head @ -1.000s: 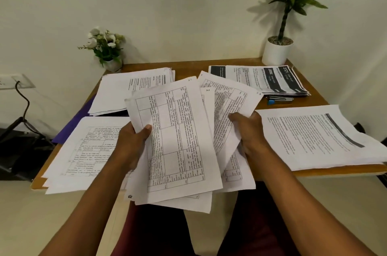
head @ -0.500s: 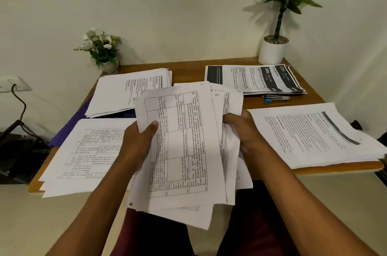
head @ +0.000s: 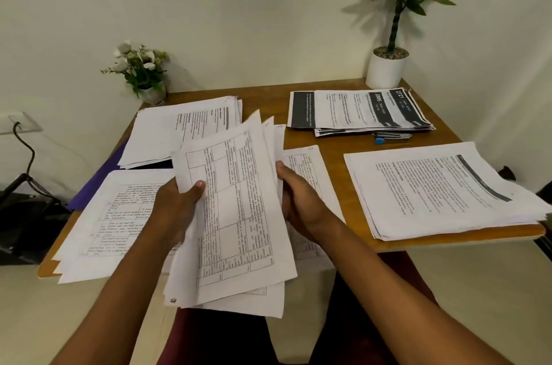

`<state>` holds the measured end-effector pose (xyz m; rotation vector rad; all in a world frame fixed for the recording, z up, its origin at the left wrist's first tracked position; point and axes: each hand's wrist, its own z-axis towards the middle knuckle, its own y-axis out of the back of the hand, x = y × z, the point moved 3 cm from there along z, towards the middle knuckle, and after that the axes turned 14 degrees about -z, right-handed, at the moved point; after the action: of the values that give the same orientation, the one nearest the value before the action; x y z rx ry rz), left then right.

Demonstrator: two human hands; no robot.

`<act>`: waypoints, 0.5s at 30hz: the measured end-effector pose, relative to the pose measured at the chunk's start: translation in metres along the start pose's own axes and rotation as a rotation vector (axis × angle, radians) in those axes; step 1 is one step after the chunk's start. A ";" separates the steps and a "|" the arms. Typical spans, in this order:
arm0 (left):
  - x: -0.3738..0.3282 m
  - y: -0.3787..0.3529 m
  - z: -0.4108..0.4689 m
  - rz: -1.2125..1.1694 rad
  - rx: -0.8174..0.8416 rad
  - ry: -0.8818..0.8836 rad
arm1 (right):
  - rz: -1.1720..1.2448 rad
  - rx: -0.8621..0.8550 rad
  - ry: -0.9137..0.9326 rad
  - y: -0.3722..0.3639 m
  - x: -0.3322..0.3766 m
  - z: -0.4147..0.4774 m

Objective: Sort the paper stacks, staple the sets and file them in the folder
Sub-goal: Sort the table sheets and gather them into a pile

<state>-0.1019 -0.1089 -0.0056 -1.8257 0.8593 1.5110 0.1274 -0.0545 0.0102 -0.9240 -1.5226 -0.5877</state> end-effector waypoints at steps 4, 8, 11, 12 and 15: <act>0.009 0.000 0.000 0.020 0.030 -0.009 | -0.098 -0.136 0.041 0.015 -0.007 0.004; 0.015 -0.004 -0.005 0.123 0.059 -0.093 | -0.212 -0.267 0.037 0.028 -0.019 0.005; 0.017 -0.004 -0.008 0.178 0.043 -0.132 | -0.186 -0.285 0.055 0.031 -0.026 0.007; 0.017 -0.004 -0.009 0.191 0.034 -0.138 | -0.178 -0.272 0.058 0.031 -0.026 0.007; 0.017 -0.002 -0.007 0.174 0.014 -0.106 | -0.046 -0.211 0.029 0.032 -0.026 0.009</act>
<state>-0.0934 -0.1151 -0.0209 -1.6803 0.9952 1.6890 0.1485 -0.0355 -0.0216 -1.0379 -1.4783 -0.8039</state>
